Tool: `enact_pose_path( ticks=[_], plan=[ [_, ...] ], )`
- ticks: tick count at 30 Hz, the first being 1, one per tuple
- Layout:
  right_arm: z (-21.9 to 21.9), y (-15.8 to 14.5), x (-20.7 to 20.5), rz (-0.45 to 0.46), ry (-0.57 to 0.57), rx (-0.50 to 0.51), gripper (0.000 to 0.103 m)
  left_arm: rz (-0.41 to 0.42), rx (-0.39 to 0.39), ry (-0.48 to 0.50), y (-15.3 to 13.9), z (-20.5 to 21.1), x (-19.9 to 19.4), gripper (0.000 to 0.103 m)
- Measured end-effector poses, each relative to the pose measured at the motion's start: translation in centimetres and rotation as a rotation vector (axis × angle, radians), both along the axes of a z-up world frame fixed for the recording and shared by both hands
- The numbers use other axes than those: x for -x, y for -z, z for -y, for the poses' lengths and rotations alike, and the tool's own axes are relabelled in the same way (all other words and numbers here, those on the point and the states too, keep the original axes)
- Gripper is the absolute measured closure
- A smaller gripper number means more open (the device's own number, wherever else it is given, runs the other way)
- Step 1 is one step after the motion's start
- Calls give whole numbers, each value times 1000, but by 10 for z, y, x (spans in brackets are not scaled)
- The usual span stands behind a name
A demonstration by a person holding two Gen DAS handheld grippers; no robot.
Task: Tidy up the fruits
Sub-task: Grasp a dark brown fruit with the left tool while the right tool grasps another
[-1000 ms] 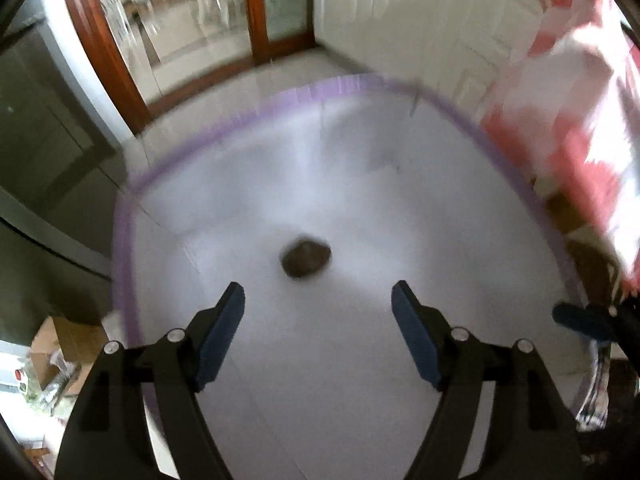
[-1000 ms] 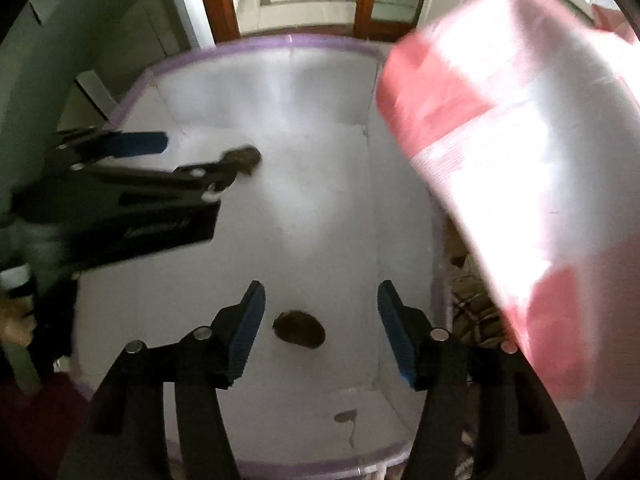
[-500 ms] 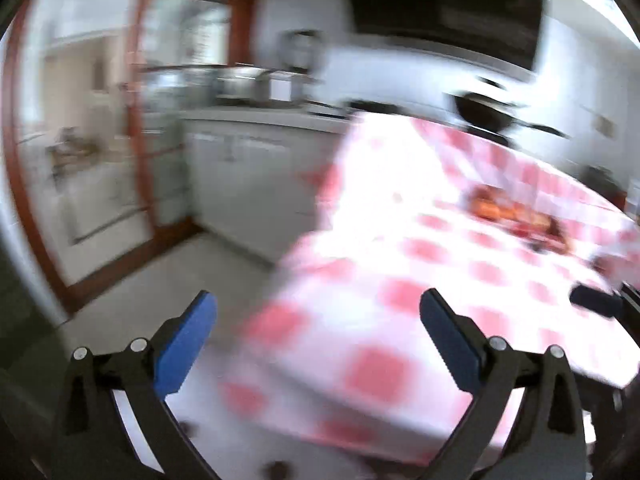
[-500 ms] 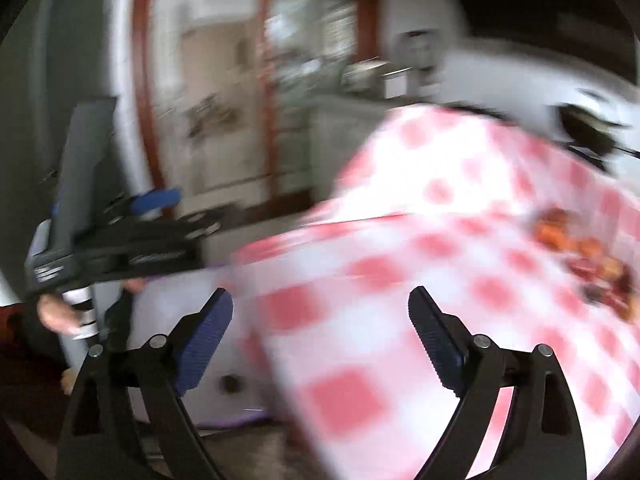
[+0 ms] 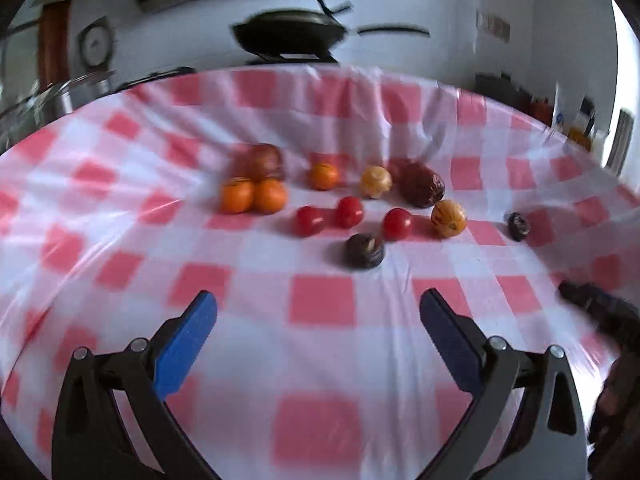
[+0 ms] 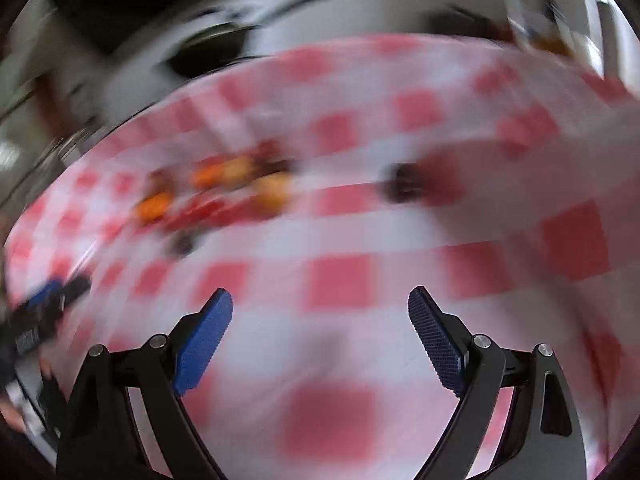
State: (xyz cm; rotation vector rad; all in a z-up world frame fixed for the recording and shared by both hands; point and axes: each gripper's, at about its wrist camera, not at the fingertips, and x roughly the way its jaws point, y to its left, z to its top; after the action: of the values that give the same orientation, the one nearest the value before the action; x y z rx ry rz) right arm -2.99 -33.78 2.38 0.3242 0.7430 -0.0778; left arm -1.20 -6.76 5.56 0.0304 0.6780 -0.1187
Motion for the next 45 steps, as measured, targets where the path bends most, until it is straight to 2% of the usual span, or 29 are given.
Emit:
enact_pose_path(
  ticks=[2, 4, 6, 8, 10, 14, 17, 19, 20, 22, 26, 28, 29, 34, 45],
  plan=[
    [19, 12, -26, -30, 80, 4, 16, -2, -23, 3, 10, 21, -28, 1],
    [29, 17, -47, -48, 93, 3, 16, -32, -17, 27, 14, 28, -41, 1],
    [32, 21, -66, -64, 87, 16, 17, -79, 24, 56, 20, 33, -55, 1],
    [27, 20, -79, -82, 75, 48, 27, -120, 50, 69, 26, 31, -63, 1],
    [22, 16, -93, -87, 70, 82, 31, -147, 87, 94, 29, 24, -65, 2],
    [21, 20, -128, -137, 87, 167, 41, -188, 78, 113, 36, 20, -71, 2],
    [23, 26, -136, -178, 91, 166, 46, -200, 41, 108, 39, 18, -74, 9],
    [20, 28, -139, -187, 72, 176, 63, -228, 48, 99, 42, 15, -79, 20],
    [20, 28, -139, -186, 76, 183, 65, -259, 60, 91, 46, 13, -84, 25],
    [21, 28, -140, -180, 75, 166, 65, -243, 27, 74, 45, 15, -87, 41],
    [29, 29, -134, -163, 85, 118, 65, -229, -27, 78, 45, 26, -93, 48],
    [29, 28, -132, -159, 80, 110, 65, -228, -41, 82, 46, 30, -98, 59],
    [30, 28, -131, -157, 80, 108, 65, -223, -52, 81, 46, 32, -100, 61],
    [37, 28, -121, -150, 80, 97, 65, -210, -80, 99, 46, 36, -99, 62],
    [38, 23, -117, -140, 89, 92, 65, -201, -63, 82, 46, 27, -96, 62]
  ],
)
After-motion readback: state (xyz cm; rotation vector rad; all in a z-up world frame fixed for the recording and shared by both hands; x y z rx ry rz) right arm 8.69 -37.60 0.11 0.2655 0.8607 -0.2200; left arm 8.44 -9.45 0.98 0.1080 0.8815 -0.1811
